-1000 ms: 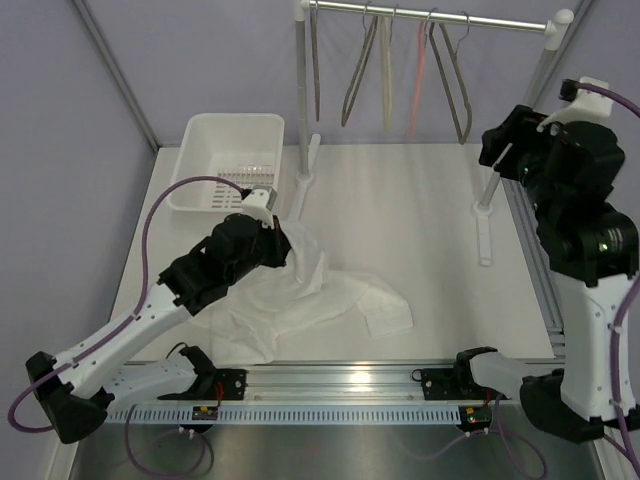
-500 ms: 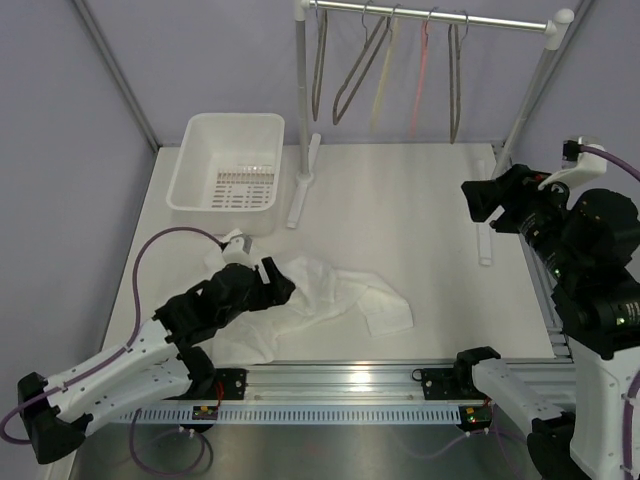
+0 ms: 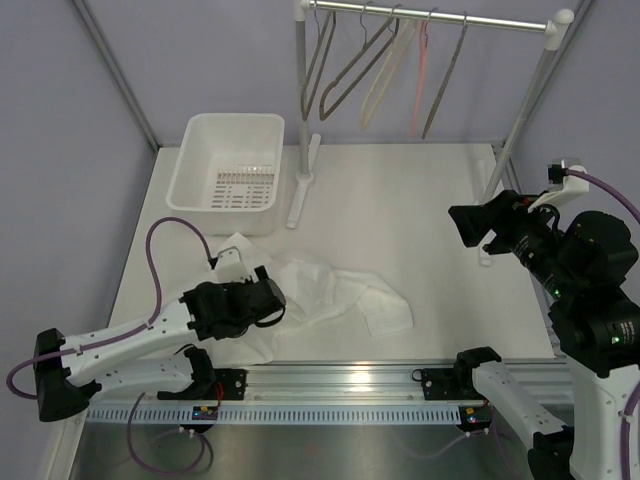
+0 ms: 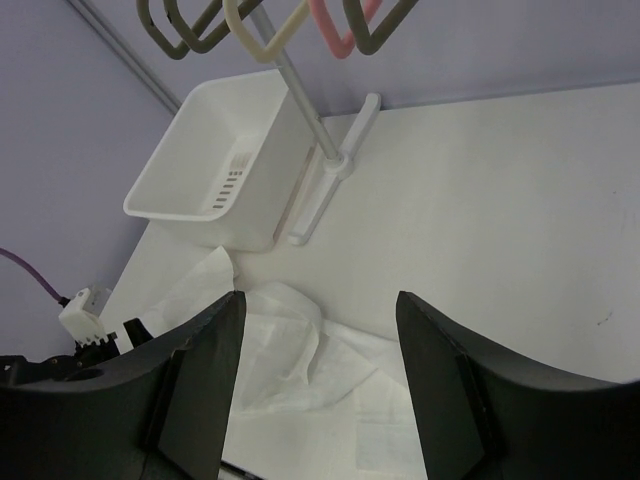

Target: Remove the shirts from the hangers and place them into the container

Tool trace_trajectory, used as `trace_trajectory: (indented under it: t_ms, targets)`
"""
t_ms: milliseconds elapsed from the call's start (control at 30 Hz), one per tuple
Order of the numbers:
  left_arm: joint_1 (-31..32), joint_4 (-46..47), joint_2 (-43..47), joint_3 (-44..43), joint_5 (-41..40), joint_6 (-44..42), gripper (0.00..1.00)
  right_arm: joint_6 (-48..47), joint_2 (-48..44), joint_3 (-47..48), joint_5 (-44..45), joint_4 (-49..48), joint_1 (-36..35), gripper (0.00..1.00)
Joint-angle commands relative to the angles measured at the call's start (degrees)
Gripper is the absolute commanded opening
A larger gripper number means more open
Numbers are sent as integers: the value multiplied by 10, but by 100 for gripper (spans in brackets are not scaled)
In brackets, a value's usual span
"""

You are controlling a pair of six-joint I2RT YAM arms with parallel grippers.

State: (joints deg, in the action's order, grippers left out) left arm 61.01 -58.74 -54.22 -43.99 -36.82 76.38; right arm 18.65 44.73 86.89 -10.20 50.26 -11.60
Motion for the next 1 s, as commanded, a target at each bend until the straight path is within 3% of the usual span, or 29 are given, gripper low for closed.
trace_trajectory:
  t_ms: [0,100,333,500,600,667,700,800,967]
  targets:
    - [43,-143,3,-50,-92,168,87,-20,1,-8,-20,-18,2,70]
    - [53,-179,20,-57,-89,219,89,-17,-4,-14,-28,-21,2,71]
    - [52,-170,96,-7,-69,269,91,-7,-15,-22,-58,-27,2,71]
    - [44,-177,62,-10,-70,282,99,-8,-25,-24,-67,-31,2,71]
    - [19,-134,50,-9,-68,236,99,-10,-29,-25,-69,-27,2,71]
    - [-32,-69,56,7,-25,139,99,-13,-35,-28,-69,-26,2,71]
    - [-54,7,61,35,-3,108,99,-14,-38,-30,-69,-25,2,71]
    - [-106,88,75,67,36,53,98,-17,-46,-32,-65,-24,1,71]
    - [-145,126,21,62,67,-4,99,-15,-52,-38,-72,-27,2,71]
